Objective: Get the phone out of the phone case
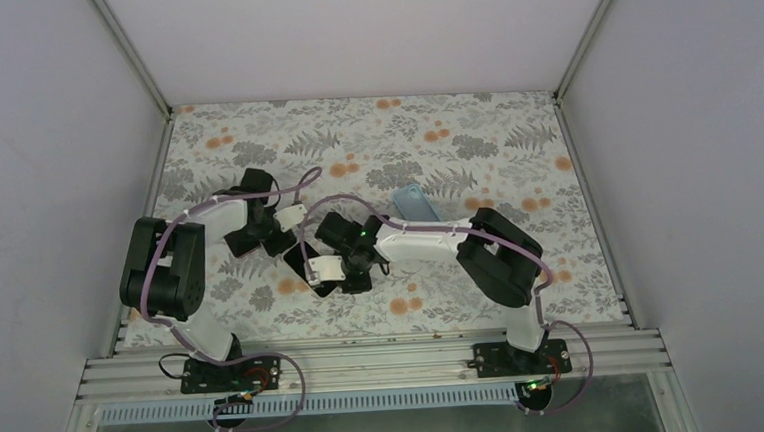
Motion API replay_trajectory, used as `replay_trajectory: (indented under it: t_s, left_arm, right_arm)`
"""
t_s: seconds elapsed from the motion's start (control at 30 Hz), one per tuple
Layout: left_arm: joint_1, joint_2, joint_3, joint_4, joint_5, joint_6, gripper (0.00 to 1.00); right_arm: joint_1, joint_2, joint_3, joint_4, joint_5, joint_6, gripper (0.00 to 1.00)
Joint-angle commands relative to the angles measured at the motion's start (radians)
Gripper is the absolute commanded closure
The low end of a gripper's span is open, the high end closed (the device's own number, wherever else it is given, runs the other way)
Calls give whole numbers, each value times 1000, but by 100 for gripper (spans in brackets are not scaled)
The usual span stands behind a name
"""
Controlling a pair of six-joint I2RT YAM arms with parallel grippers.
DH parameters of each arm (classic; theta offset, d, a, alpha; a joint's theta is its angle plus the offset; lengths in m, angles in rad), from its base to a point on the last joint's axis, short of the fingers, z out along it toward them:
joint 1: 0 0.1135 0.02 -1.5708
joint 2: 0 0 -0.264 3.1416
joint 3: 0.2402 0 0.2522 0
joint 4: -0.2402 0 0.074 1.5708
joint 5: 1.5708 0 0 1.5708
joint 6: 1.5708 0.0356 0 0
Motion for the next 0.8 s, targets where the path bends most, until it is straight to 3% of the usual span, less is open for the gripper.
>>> replay_trajectory:
  t_s: [0.0,0.23,0.27,0.3,0.4,0.5,0.53,0.57,0.77]
  left_arm:
    - [-16,40,-67,-211,27,13,98]
    - [-15,-5,-64,-259,-1,18,98]
    - [-13,-13,-61,-260,-9,15,97]
    - [-13,-22,-52,-259,-20,9,93]
    - [13,-54,-6,-254,-42,-3,52]
    - [63,-60,68,-251,-64,-10,21]
    - [85,-56,96,-243,-86,-22,6]
    - [110,-52,124,-236,-96,-33,1]
    - [276,-71,287,-187,-100,-98,0]
  right_arm:
    - [-81,-38,1,158,267,-30,96]
    - [-83,-106,51,33,228,-8,96]
    - [-83,-111,74,-3,205,7,93]
    - [-83,-111,99,-42,165,27,85]
    - [-72,-97,172,-154,59,72,55]
    - [-49,-93,185,-199,-19,98,29]
    - [-40,-79,196,-226,-41,108,10]
    - [-31,-66,212,-246,-44,130,1]
    - [-10,-39,215,-236,-73,191,0]
